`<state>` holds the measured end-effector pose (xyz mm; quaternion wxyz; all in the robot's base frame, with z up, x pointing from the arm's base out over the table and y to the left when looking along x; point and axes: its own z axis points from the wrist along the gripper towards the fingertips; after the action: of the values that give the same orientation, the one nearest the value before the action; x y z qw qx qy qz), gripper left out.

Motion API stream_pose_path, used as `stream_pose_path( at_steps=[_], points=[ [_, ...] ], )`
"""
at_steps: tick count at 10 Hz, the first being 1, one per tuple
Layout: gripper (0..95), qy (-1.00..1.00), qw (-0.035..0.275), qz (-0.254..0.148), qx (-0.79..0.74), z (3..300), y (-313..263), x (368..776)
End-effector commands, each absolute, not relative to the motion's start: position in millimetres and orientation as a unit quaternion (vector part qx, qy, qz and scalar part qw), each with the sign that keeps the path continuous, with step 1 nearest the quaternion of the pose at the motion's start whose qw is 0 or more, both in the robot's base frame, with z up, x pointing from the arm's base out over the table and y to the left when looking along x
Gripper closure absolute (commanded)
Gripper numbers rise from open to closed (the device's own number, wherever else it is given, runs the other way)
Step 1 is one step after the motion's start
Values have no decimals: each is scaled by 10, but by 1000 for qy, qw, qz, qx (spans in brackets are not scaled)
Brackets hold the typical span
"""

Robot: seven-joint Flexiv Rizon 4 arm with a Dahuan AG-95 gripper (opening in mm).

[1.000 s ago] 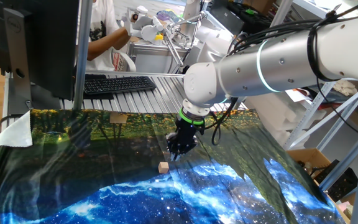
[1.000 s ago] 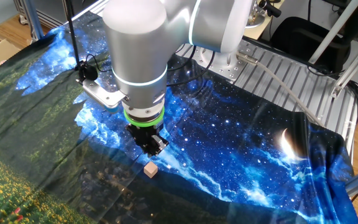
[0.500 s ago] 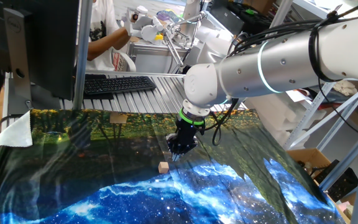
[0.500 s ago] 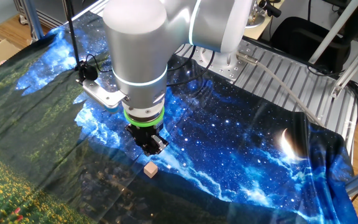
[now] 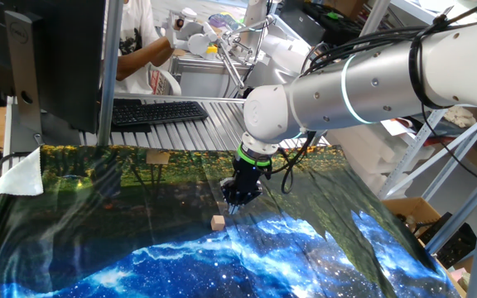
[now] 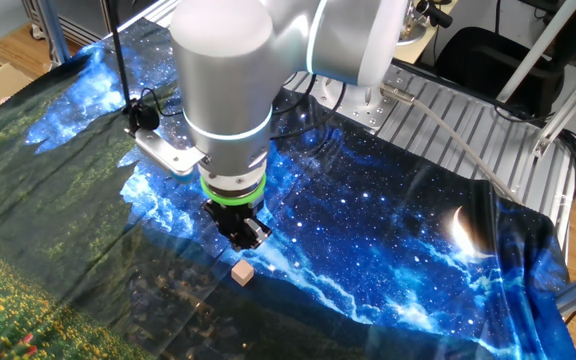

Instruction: Pick up the small block on the left and move it to the right

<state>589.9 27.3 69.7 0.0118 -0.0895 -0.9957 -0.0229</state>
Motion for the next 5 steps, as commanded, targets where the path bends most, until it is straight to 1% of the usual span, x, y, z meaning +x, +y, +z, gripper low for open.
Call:
stream_pose_path(
  at_steps=[1, 3, 5],
  points=[
    [950, -996, 13, -24, -89, 697, 275, 5898],
    [950, -996, 15, -24, -89, 697, 275, 5898],
    [950, -995, 11, -22, -93, 697, 274, 5899]
  ],
)
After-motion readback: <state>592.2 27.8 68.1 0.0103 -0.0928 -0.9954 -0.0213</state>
